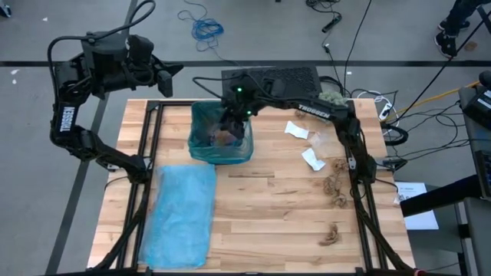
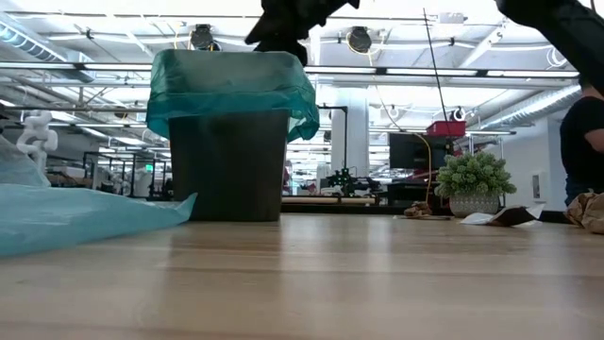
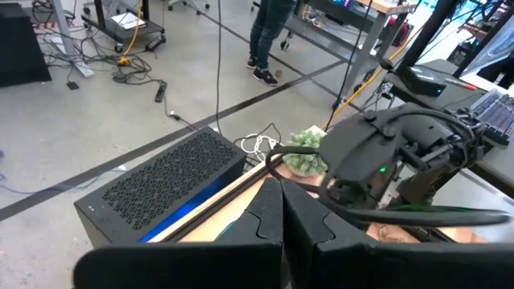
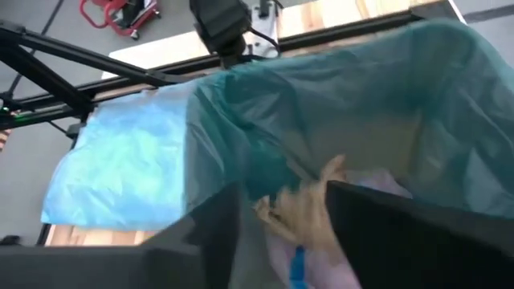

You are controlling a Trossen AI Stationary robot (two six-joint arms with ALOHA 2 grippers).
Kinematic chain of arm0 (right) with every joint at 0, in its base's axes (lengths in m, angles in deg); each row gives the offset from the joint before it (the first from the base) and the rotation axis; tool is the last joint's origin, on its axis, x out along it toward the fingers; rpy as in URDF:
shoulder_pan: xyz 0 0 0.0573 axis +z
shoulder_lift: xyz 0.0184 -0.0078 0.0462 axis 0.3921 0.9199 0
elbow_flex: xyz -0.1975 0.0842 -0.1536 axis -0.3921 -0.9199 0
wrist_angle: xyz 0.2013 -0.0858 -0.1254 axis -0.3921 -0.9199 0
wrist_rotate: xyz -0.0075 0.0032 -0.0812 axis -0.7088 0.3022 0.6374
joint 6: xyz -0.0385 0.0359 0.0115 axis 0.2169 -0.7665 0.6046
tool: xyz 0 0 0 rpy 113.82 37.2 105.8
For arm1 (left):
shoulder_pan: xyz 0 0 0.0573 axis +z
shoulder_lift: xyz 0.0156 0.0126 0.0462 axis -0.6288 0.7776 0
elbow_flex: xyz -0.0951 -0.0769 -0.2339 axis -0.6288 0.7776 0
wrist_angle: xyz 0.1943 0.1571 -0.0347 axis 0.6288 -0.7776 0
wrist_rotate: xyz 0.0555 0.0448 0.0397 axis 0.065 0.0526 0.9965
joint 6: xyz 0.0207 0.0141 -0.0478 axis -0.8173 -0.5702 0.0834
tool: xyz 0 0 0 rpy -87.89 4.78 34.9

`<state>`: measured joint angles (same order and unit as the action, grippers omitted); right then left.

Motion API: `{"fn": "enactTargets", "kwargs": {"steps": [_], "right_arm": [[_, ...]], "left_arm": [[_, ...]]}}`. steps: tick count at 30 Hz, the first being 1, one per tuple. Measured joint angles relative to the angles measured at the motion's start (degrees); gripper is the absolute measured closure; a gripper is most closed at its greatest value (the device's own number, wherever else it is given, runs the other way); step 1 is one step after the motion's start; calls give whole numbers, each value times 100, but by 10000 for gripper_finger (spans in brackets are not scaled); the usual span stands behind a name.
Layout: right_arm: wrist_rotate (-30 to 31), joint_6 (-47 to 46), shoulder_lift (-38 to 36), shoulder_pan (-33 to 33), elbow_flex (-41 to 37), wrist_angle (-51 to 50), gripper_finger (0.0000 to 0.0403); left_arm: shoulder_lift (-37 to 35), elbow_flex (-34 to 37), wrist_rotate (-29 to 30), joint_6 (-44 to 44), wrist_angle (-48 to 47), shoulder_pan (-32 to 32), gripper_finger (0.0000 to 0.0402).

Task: Place trash/remove bag and relplace
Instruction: Put the brown napkin into the trash bin, then put the paper into the trash bin

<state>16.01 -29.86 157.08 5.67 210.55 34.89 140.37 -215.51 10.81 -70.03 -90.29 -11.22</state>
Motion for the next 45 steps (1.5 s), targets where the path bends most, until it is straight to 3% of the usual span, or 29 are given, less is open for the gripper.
{"fn": "enactTargets", "kwargs": {"steps": [3, 7, 16, 20, 25, 32, 38, 45], "right_arm": [[-9, 144, -62, 12, 0, 0, 160], [57, 358, -353, -147, 0, -328, 130], [1328, 1363, -1413, -893, 7, -1986, 151], [1353, 1413, -1545, -1200, -38, -2717, 159], [1364, 1433, -2010, -1431, -600, -2889, 158], [1779, 1512, -2764, -1689, -2755, -2707, 154], [2060, 1490, -3513, -1632, -5047, -1577, 154], [3018, 1812, -3989, -1333, -6803, -75, 154]], "left_arm": [[0, 0, 0, -49, -6, -1, 402], [0, 0, 0, -134, -13, 1, 402], [-4, 0, 0, -140, -108, -1, 402], [-4, 0, 0, -143, -107, -1, 402], [-4, 0, 0, -142, -112, 1, 402], [-15, 0, 0, -143, -242, 1, 402], [-15, 1, 0, -159, -315, 1, 402], [-15, 0, 0, -197, -323, 1, 402]]}}
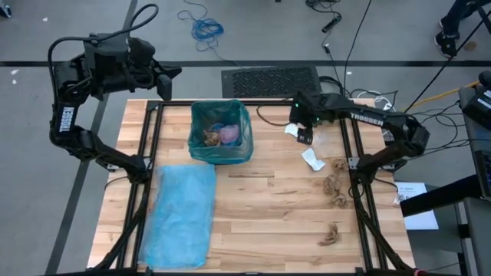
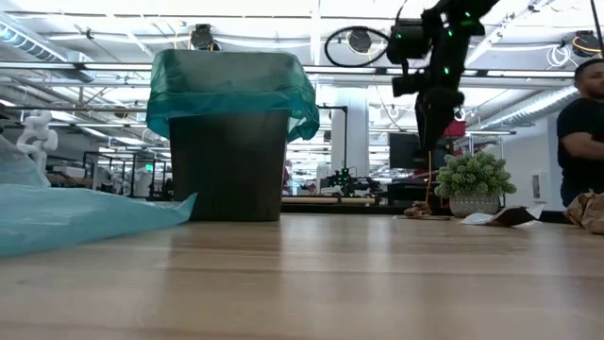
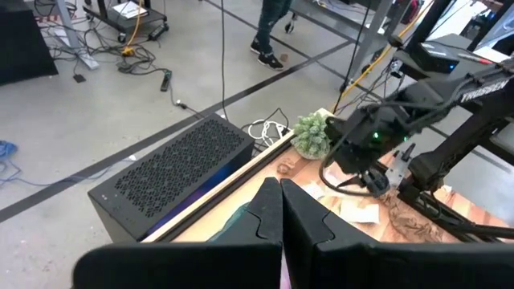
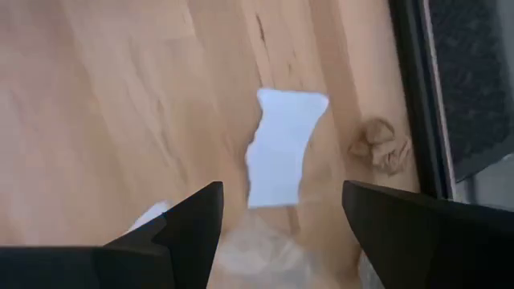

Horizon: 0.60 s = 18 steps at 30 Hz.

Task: Place trash/remove bag and relplace
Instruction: Put the paper into the trash bin

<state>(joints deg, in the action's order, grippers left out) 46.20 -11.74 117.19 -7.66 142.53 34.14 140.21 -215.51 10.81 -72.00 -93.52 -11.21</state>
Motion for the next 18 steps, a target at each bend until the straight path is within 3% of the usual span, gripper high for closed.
{"fn": "enactTargets", "kwargs": {"steps": [8, 18], "right_arm": [[529, -22, 0, 195, -1001, 1420, 157], [531, -189, 0, 195, -1896, 1878, 194]], "left_arm": [[0, 0, -1, -105, 1, 0, 402], [0, 0, 0, -90, -6, -1, 402]]}}
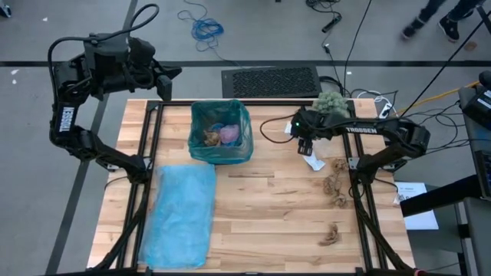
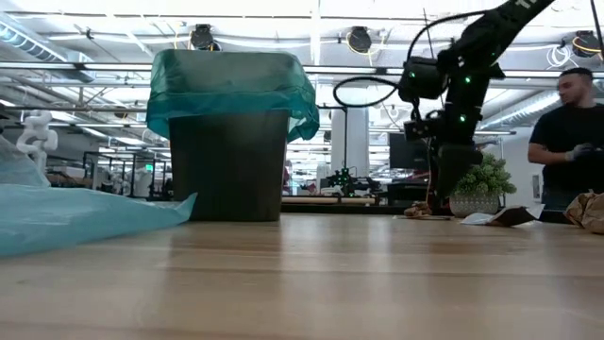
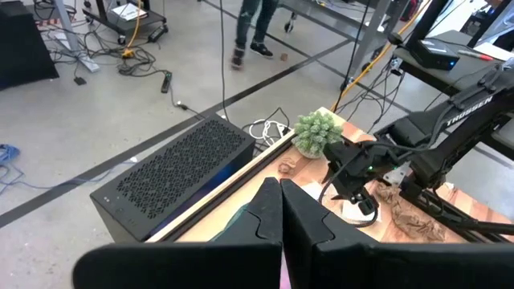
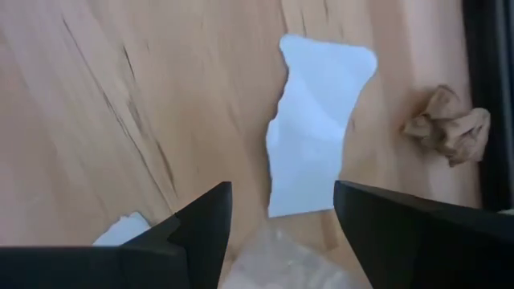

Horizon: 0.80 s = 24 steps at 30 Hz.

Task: Place trash/remove bag and relplace
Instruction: Put the paper into the trash bin

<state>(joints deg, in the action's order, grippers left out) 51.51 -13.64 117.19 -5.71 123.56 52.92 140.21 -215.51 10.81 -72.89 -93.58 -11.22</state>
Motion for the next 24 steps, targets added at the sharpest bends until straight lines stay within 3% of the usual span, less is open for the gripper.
{"fn": "enactTargets", "kwargs": {"steps": [14, 20, 24], "right_arm": [[-147, 26, 235, 0, -300, 887, 200], [178, -21, 642, -2, -302, 1143, 201], [339, -44, 773, -38, -302, 1285, 234]], "left_arm": [[0, 0, 0, 9, -15, 0, 402], [0, 0, -1, 148, -18, 0, 402], [0, 0, -2, 159, -39, -1, 402]]}}
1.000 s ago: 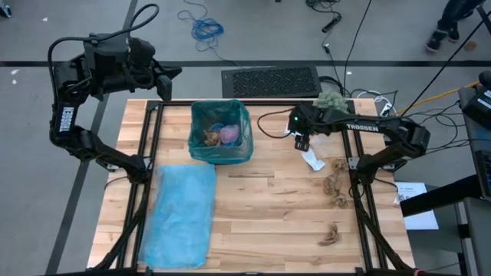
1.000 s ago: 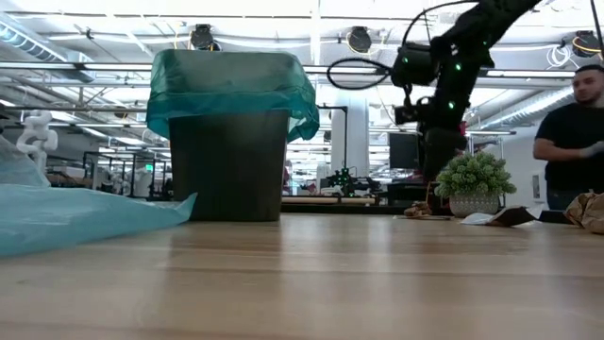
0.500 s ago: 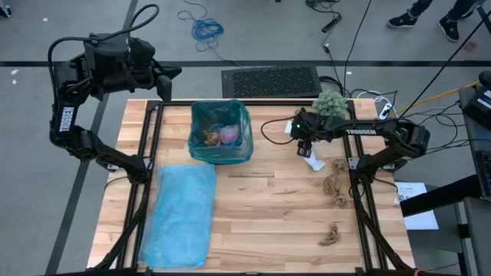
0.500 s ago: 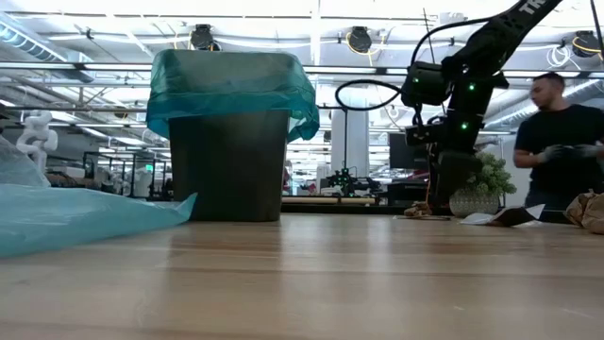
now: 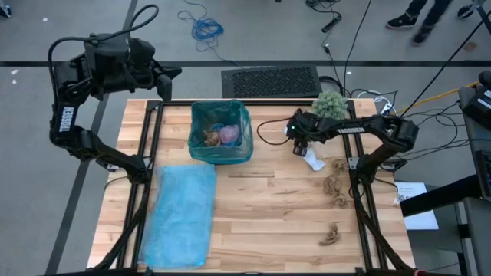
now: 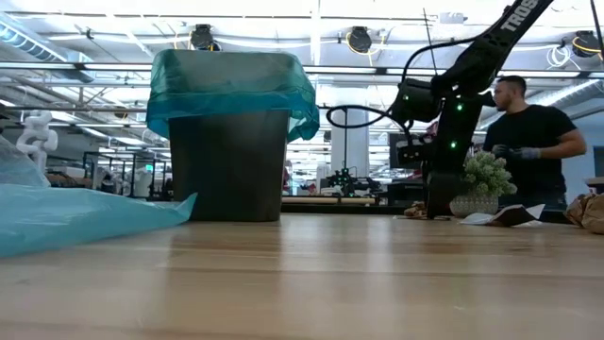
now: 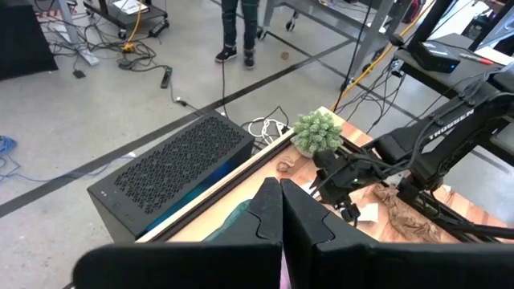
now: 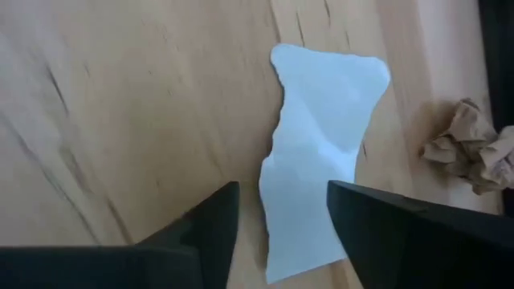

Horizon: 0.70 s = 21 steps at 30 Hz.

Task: Place trash/remove bag and relplace
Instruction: Put the paper into the trash bin

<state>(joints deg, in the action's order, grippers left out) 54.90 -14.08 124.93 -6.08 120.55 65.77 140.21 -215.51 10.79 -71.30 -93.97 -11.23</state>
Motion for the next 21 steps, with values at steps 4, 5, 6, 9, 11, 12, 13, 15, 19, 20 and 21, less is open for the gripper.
{"fn": "enactTargets", "kwargs": {"steps": [4, 5, 6, 9, 11, 12, 13, 15, 19, 20, 21], "right_arm": [[-88, -131, 94, -50, 2, 47, 330], [-194, -163, 112, -63, 2, 44, 362], [-279, -190, 121, -77, 2, 28, 382], [-345, -438, 121, -83, 11, -11, 397], [-497, -654, 31, -66, 37, -197, 401], [-556, -781, -31, -46, 84, -349, 402], [-627, -866, -96, -25, 139, -443, 402], [-678, -990, -272, 48, 298, -545, 403], [-802, -1028, -678, 189, 678, -715, 403], [-807, -1038, -795, 222, 828, -777, 403], [-823, -1065, -899, 255, 1004, -867, 403]], "left_arm": [[0, 0, 1, 2, 0, 2, 402], [0, 0, 1, 3, 0, 2, 402], [0, 0, 0, 5, 0, 2, 402], [0, 0, 1, 16, 0, 0, 402], [0, 0, 0, 40, 2, 2, 402], [0, 0, 1, 47, 0, 2, 402], [0, 0, 0, 51, 1, 2, 402], [0, 0, 1, 51, 1, 1, 402], [0, 0, 0, 18, 2, 2, 402], [0, 0, 1, 15, 2, 1, 402], [0, 0, 2, 16, 2, 1, 402]]}}
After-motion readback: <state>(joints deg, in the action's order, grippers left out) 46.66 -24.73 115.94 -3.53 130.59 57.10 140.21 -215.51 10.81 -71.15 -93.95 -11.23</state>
